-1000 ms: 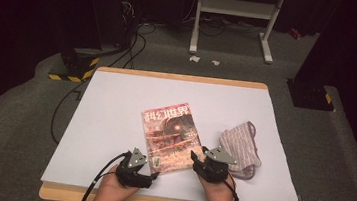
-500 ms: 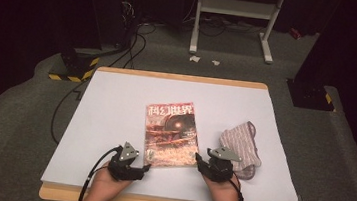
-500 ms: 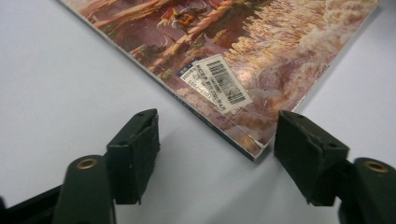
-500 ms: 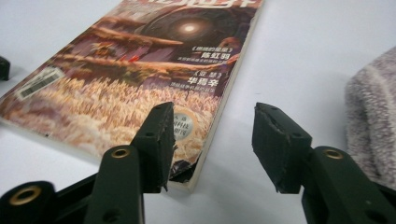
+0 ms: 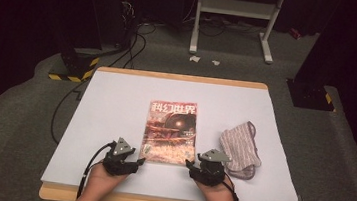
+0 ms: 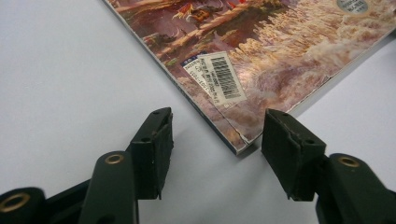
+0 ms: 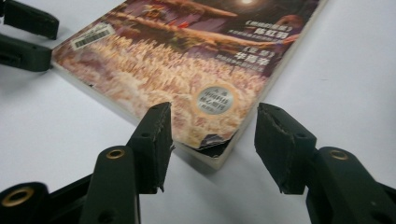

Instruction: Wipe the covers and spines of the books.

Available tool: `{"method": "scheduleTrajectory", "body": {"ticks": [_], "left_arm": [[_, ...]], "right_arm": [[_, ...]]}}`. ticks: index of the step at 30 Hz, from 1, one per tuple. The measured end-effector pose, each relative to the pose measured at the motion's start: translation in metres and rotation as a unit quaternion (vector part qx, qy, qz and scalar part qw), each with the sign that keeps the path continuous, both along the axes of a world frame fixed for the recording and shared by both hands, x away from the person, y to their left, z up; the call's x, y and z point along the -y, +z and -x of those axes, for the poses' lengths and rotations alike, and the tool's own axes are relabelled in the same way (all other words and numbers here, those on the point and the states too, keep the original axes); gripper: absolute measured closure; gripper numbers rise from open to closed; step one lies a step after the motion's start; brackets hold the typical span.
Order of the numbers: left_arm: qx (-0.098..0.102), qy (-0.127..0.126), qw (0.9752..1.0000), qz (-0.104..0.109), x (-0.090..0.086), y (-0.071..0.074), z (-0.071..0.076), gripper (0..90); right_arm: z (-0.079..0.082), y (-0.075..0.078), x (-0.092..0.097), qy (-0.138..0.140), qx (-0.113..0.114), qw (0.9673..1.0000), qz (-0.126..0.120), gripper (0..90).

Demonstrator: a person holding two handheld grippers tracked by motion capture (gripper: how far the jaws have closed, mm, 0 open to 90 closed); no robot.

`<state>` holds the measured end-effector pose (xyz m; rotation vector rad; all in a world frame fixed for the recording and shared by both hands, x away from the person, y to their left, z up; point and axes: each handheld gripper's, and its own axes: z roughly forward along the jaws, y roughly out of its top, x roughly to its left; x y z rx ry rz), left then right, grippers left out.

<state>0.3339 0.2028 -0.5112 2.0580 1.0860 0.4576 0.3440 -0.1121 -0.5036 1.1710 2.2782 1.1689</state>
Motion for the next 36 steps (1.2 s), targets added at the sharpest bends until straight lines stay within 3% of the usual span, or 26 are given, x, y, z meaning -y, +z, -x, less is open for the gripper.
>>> {"method": "scheduleTrajectory", "body": {"ticks": [11,21,29,31,36], "left_arm": [[0.002,-0.007,1.0,0.006,0.002,-0.001,0.001,50.2],[0.007,-0.016,0.9998,0.009,0.008,-0.001,0.0,59.8],[0.008,-0.008,0.9999,0.008,0.009,0.0,-0.002,58.2],[0.016,-0.009,0.9998,0.008,0.007,0.001,-0.001,57.3],[0.046,-0.006,0.9981,0.041,-0.006,0.01,0.003,47.3]], "right_arm": [[-0.003,-0.007,-0.007,0.007,-0.025,0.9993,0.028,41.0],[-0.006,-0.006,-0.01,-0.003,-0.018,0.999,0.04,47.5],[-0.008,-0.006,-0.011,-0.006,-0.018,0.999,0.04,48.5],[-0.008,-0.006,-0.01,-0.002,-0.015,0.9992,0.035,47.2],[-0.001,0.002,-0.006,-0.004,0.013,0.9997,0.02,45.3]]}}
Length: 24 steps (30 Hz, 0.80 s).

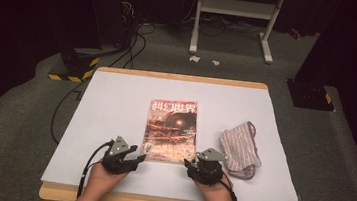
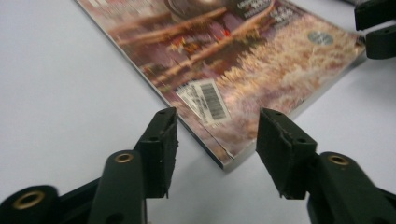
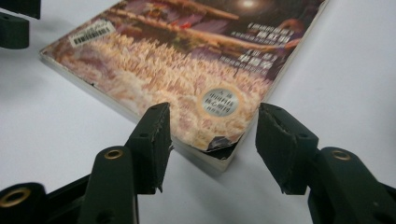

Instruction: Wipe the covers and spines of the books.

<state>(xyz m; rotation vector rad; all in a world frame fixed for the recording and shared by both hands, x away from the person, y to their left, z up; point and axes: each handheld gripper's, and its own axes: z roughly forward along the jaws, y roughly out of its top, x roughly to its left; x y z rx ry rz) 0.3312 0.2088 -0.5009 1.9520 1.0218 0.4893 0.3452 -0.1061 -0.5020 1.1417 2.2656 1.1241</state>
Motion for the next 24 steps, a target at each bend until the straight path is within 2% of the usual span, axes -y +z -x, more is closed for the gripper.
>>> {"method": "scheduleTrajectory", "body": {"ticks": [2,9,14,18,20,24], "left_arm": [[0.006,0.008,0.9999,0.005,-0.006,0.003,0.0,45.1],[0.022,0.045,0.9987,0.014,-0.032,0.01,-0.004,41.1],[0.032,0.085,0.9955,0.026,-0.059,0.017,-0.006,38.1],[0.032,0.112,0.9919,0.05,-0.08,0.02,-0.007,36.4],[0.029,0.114,0.9918,0.051,-0.082,0.019,-0.007,36.2],[0.029,0.105,0.9931,0.043,-0.075,0.018,-0.007,35.9]], "right_arm": [[0.001,0.002,0.003,-0.003,0.011,0.9999,-0.004,45.3],[0.0,0.007,0.014,-0.02,0.025,0.9995,-0.01,45.2],[-0.002,0.015,0.029,-0.043,0.038,0.9982,-0.018,44.8],[-0.002,0.022,0.045,-0.066,0.049,0.9963,-0.025,44.0],[-0.003,0.022,0.051,-0.074,0.05,0.9956,-0.03,43.6],[-0.004,0.022,0.053,-0.078,0.048,0.9953,-0.029,43.3]]}}
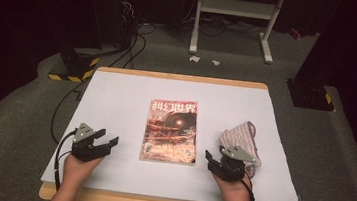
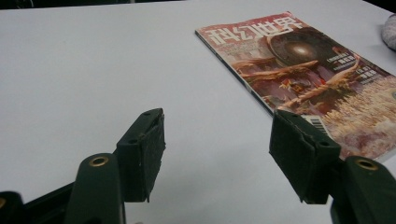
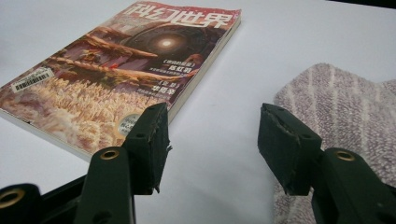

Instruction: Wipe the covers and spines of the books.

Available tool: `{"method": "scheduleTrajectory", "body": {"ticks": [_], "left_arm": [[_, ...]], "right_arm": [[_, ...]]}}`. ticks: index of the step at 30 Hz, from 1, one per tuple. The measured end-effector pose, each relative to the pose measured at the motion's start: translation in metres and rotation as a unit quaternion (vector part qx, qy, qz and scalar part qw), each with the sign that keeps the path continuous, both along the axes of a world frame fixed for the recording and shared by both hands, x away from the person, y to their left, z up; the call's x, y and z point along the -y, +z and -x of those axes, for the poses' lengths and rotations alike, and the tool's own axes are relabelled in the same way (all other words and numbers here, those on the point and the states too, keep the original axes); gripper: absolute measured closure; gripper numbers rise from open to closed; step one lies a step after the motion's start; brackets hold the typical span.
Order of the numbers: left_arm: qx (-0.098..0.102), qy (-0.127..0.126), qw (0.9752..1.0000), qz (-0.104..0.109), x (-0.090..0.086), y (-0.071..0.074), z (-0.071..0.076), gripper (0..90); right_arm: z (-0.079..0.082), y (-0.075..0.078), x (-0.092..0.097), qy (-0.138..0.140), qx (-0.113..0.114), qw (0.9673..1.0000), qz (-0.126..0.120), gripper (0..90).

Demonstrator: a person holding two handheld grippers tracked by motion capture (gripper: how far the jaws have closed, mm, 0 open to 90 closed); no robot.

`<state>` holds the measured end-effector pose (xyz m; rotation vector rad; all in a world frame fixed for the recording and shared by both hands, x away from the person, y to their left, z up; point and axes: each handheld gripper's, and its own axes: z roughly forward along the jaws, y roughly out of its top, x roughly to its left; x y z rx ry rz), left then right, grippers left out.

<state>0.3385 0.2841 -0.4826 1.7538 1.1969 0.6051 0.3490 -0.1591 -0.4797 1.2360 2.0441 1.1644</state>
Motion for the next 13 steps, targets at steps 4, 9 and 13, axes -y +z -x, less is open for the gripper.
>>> {"method": "scheduleTrajectory", "body": {"ticks": [4,9,13], "left_arm": [[-0.003,-0.003,1.0,-0.005,0.002,-0.0007,0.0,35.9],[-0.001,-0.002,1.0,-0.004,0.0008,-0.0003,0.0,36.0],[-0.003,-0.004,1.0,-0.003,0.0015,-0.001,0.0,35.9]], "right_arm": [[0.0009,0.001,-0.0017,0.002,0.003,1.0,0.001,43.2],[0.0003,0.0001,-0.002,0.003,0.002,1.0,0.002,43.1],[0.0003,0.0002,-0.0033,0.004,0.001,1.0,0.001,42.7]]}}
